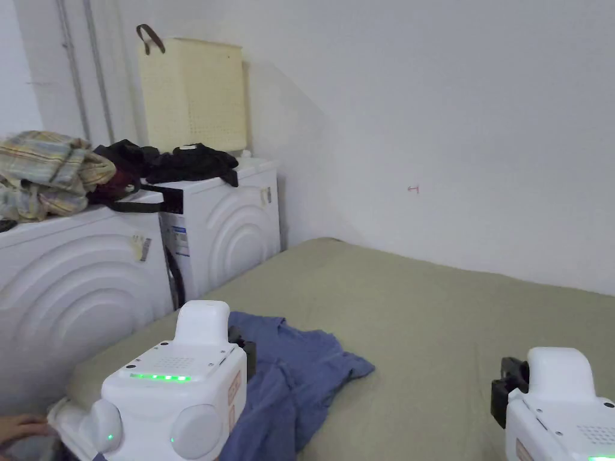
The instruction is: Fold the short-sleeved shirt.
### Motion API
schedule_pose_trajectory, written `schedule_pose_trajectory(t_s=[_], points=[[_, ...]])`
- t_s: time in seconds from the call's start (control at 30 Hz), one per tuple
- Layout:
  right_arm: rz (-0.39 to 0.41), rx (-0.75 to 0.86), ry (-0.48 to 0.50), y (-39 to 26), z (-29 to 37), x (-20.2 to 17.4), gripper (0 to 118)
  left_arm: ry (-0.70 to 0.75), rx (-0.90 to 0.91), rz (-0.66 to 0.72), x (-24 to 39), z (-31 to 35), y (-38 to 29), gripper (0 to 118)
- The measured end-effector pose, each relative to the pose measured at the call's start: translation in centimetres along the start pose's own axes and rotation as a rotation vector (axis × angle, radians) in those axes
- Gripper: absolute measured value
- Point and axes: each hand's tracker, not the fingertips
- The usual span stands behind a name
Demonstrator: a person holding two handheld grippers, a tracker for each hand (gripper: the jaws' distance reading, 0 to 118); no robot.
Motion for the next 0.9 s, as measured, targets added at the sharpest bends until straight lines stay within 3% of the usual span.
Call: schedule_pose_trajectory(t_s=[0.2, 0.53, 0.77, 0.9], points=[[0.005, -0.007, 0.075, -0.1, -1.3, -3.6, 0, 0.079, -0.015, -0.002, -4.4, 1.2, -0.6, 0], [0.001, -0.058, 0.078, -1.0, -3.2, -3.1, 0, 0.045, -0.09, 0.016, -4.8, -3.3, -1.6, 0], [0.007, -0.121, 0.074, -3.1, -5.8, -2.3, 0, -0.053, -0.237, 0.011, -2.4, -12.3, -2.9, 0], [0.004, -0.177, 0.076, -5.0, -8.0, -1.7, 1, -0.122, -0.38, 0.02, -0.2, -21.1, -5.2, 0]])
